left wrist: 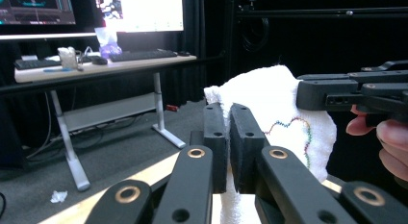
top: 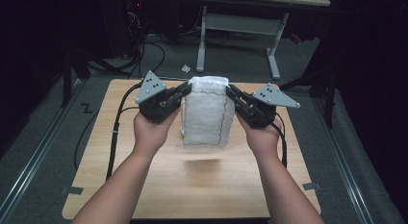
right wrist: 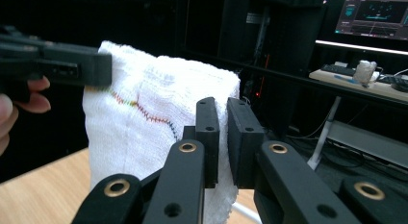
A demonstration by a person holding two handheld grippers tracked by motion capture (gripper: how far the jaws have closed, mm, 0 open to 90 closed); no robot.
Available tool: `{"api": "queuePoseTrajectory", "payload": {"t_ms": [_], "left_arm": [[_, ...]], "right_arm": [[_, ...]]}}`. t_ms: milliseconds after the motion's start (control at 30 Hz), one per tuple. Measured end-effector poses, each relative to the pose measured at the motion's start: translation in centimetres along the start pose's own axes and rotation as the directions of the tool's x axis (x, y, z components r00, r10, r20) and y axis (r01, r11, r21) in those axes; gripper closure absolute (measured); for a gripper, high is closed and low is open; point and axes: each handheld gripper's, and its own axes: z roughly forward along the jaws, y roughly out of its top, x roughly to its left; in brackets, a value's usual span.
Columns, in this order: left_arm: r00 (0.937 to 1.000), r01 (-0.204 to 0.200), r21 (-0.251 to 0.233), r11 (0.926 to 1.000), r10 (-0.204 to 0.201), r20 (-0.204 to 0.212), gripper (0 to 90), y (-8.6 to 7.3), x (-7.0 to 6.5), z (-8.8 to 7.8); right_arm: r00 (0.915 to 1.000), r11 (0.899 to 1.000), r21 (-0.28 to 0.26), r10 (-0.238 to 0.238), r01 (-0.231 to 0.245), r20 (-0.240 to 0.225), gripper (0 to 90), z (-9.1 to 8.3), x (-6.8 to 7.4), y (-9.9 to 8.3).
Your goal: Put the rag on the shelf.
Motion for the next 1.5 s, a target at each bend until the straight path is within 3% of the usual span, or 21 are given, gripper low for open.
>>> {"api": "queuePoseTrajectory", "payload": {"t_ms": [200,433,600,700,833,1133,1500], "left_arm": [[0.9996,-0.017,-0.002,0.9999,0.017,-0.021,86.6,1.9,0.9,1.2],[0.9992,-0.014,-0.013,0.9998,0.013,-0.038,86.6,3.3,2.8,2.8],[0.9986,0.031,0.002,0.9995,-0.031,-0.042,86.5,3.4,4.2,4.2],[0.998,0.037,0.012,0.9992,-0.037,-0.051,86.5,3.4,4.8,5.0],[0.9963,0.059,0.014,0.9981,-0.058,-0.063,86.4,3.0,5.7,6.1],[0.9917,0.086,0.049,0.9951,-0.08,-0.1,86.3,1.2,7.6,8.6],[0.9793,0.147,0.126,0.9811,-0.127,-0.158,85.9,-1.5,9.8,10.4]], "right_arm": [[0.9996,1.0,-0.005,0.008,-0.008,0.026,84.4,1.3,-1.1,1.8],[0.9991,1.0,-0.015,0.012,-0.012,0.04,84.4,3.0,-2.2,3.3],[0.9984,0.999,0.003,0.039,-0.039,0.04,84.3,4.6,-3.3,3.2],[0.9982,0.999,0.006,0.044,-0.044,0.041,84.3,5.5,-3.9,3.0],[0.9968,0.997,0.011,0.072,-0.073,0.033,84.3,6.7,-4.9,2.6],[0.9971,0.996,0.063,0.065,-0.067,0.039,84.2,9.5,-6.6,1.6],[0.9984,0.987,0.155,0.041,-0.046,0.04,84.1,12.6,-7.0,0.4]]}}
